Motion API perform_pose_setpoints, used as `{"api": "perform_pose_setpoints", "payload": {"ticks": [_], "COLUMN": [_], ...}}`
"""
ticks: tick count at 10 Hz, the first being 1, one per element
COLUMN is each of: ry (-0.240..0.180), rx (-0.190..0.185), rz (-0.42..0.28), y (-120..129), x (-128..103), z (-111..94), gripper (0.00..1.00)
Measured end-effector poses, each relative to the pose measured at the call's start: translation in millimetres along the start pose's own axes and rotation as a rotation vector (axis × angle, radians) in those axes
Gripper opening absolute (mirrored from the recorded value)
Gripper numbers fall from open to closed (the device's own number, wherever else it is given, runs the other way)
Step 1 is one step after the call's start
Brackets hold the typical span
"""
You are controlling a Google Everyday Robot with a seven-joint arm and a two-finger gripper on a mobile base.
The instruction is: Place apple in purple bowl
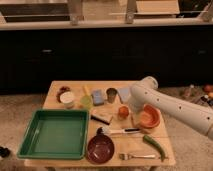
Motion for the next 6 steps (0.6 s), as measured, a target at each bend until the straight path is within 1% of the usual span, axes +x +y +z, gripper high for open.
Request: {"api": "perform_pose_setpoints", "payload": {"ticks": [2,4,6], "ry": [-0.006,-0.012,-0.015], "rx": [0.028,0.04,0.042], "rz": [0.0,0.01,0.021], "y": [-5,-9,-13], "x": [-4,-6,-6], "z": [-1,4,10], "gripper": [0.8,0.8,0.8]}}
